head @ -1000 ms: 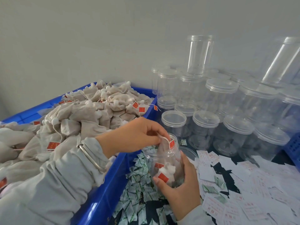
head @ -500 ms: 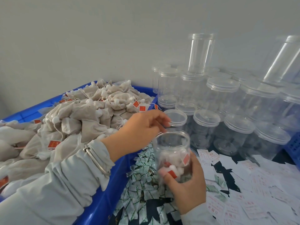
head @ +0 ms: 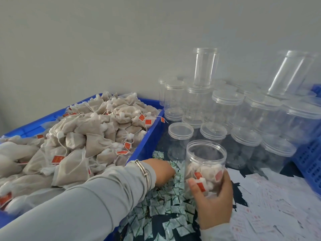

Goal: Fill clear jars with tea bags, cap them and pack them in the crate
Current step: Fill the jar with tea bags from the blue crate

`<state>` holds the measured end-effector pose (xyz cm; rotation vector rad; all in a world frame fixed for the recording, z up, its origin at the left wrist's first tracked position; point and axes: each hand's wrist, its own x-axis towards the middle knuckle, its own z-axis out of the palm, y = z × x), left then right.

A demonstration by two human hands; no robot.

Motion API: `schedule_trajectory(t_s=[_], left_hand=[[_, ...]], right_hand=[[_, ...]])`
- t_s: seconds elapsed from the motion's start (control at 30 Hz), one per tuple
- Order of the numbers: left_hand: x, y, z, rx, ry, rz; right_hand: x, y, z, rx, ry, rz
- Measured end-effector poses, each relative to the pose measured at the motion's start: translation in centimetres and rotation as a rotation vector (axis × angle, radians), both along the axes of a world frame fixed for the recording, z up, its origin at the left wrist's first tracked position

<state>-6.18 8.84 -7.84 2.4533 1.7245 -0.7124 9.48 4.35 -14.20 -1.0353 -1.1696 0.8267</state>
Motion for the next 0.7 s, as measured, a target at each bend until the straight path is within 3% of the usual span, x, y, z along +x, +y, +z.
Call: schedule_trajectory(t_s=[0.17,0.27,0.37,0.5,0.57,0.63,0.7], left_hand=[[0.5,0.1,0.1,-0.007,0.007,0.038],[0.3,0.1,0.8,0.058,-0.125,0.080],[-0.5,0.3,1.9,0.171,-0.435,0.205],[-0.8,-0.3,3.3,0.414,-1.104,0.431],[-0.9,-1.1,3.7,0.429,-1.419,0.463],[-0.7,-1.9,4.0,0.363,-1.589,0.450],[-0.4,-2.4,4.2,0.333,-1.589,0.407]], right_hand=[[0.6,-0.9,-0.4,-0.001,-0.020,0.031],[1.2,-1.2,-0.7,-0.021,-0.042,0.063],[1.5,-1.4,-0.5,-0.029,-0.057,0.089],[1.5,-1.3,-0.3,-0.046,-0.045,0.126],[1.3,-1.2,-0.6,-0.047,-0.042,0.141],[1.1,-1.2,-1.0,-0.040,-0.042,0.139],[0.8,-1.2,-1.3,-0.035,-0.057,0.144]])
